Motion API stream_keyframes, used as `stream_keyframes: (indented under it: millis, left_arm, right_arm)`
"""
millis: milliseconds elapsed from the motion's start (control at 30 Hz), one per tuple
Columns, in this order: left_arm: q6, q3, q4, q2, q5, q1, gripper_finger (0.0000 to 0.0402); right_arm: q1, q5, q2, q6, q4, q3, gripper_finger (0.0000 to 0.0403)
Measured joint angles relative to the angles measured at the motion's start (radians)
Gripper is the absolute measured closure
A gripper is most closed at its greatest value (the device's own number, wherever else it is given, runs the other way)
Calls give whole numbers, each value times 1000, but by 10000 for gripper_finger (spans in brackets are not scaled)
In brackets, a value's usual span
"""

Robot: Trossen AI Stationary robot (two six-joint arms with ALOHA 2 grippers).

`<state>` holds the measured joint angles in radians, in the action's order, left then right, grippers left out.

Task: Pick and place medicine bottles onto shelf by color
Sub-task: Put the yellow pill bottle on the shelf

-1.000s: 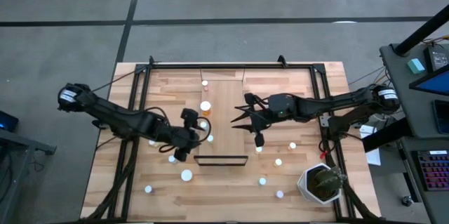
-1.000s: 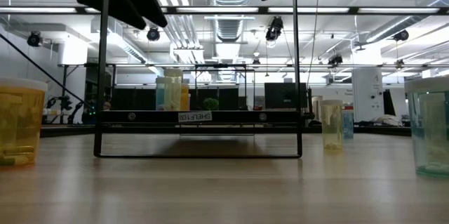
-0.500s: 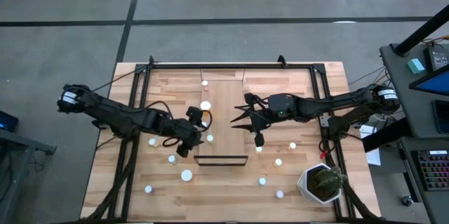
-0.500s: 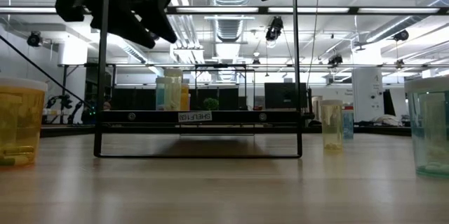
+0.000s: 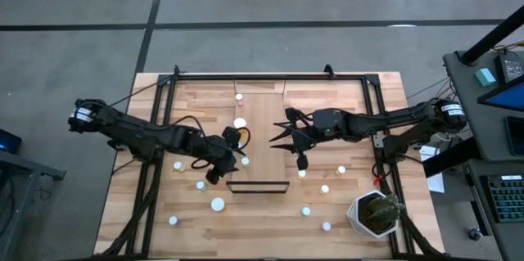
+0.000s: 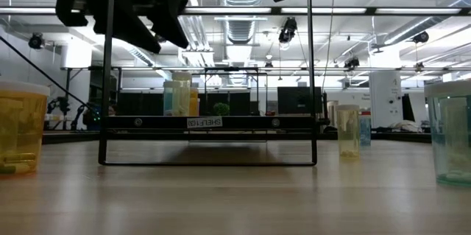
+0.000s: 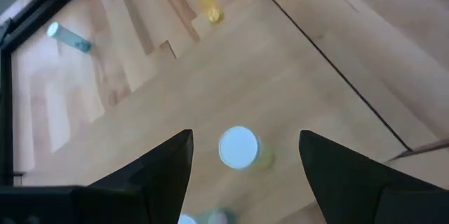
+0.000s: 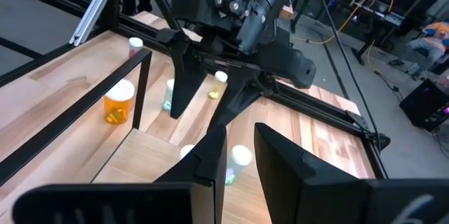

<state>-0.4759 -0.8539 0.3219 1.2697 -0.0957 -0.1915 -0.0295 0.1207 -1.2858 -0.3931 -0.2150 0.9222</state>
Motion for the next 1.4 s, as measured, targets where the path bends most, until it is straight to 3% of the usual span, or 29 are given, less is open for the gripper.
stream_keyframes:
  millis: [867,1400]
  left_arm:
    - [-62,10,-105,176,35,52,161]
    - [-53,9,-107,155,37,52,296]
  right_arm:
    - [4,-1,-1,7,10,0,339]
    - [4,-2,-1,7,18,0,339]
